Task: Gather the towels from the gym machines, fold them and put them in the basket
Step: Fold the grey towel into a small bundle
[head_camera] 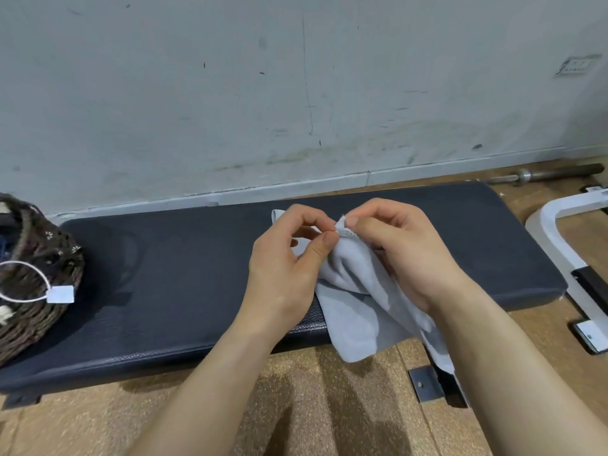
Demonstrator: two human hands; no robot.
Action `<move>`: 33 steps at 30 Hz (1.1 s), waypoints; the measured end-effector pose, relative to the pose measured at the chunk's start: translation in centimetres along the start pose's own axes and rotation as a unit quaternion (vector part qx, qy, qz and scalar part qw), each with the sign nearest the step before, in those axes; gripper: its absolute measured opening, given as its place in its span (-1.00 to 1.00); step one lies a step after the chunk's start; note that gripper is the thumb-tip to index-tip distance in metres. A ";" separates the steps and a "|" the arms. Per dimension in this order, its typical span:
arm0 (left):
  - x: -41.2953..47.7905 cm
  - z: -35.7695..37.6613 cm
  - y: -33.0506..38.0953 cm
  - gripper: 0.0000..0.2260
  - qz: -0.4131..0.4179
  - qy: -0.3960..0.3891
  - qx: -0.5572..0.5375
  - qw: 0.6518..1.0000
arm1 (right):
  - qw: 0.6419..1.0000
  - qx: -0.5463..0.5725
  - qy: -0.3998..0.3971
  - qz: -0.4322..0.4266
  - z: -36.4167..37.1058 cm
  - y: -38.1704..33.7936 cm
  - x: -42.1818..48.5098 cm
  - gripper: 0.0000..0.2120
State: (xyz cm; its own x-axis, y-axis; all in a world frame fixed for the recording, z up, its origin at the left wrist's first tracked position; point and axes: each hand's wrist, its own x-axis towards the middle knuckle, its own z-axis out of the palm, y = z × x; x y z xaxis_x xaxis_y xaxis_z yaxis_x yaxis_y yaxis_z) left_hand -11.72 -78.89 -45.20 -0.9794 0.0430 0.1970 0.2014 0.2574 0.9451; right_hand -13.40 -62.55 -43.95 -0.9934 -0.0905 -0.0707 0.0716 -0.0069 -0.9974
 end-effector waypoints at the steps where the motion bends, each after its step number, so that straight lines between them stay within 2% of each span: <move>1: 0.1 0.1 0.0 -0.88 -0.004 0.004 -0.006 1.000 | 1.000 0.003 -0.009 -0.001 0.0 -0.1 -0.1 -0.92; 7: 0.3 0.4 -0.2 -0.90 -0.022 0.033 -0.001 0.999 | 1.000 0.003 -0.019 -0.003 -0.3 -0.6 -0.6 -0.92; 16: 0.1 0.9 0.6 -0.93 0.000 0.054 0.027 0.998 | 0.993 -0.096 -0.041 -0.059 -1.1 -1.4 -1.5 -0.93; 19: 0.1 0.6 0.7 -0.88 -0.005 0.018 0.034 0.999 | 0.991 -0.101 -0.038 -0.074 -1.3 -1.9 -1.8 -0.90; 22: 0.0 -0.6 -0.1 -0.68 -0.006 -0.091 0.149 0.985 | 0.994 -0.074 -0.009 -0.076 -1.9 -2.5 -2.0 -0.92; 26: -0.7 -3.2 -1.3 -0.75 0.033 -0.140 0.378 0.914 | 0.995 -0.046 0.038 -0.086 -2.6 -3.5 -2.9 -0.89; 29: -1.7 -6.1 -1.9 -0.93 0.042 -0.148 0.502 0.851 | 0.993 -0.029 0.067 -0.097 -2.8 -4.6 -4.2 -0.87; 31: -2.6 -8.1 -2.4 -0.90 0.021 -0.138 0.508 0.850 | 0.991 -0.019 0.087 -0.099 -3.1 -5.1 -5.1 -0.88; 33: -3.6 -9.9 -2.2 -0.91 -0.002 -0.115 0.436 0.892 | 0.989 -0.019 0.100 -0.105 -3.4 -5.5 -5.9 -0.88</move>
State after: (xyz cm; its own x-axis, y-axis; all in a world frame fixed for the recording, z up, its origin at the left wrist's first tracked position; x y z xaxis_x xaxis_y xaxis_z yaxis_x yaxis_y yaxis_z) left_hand -8.53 -89.19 -45.42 -0.9763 0.2125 0.0401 0.2124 0.9074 0.3627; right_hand -8.26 -58.62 -38.08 -0.9840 0.1083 0.1417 -0.1387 0.0341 -0.9897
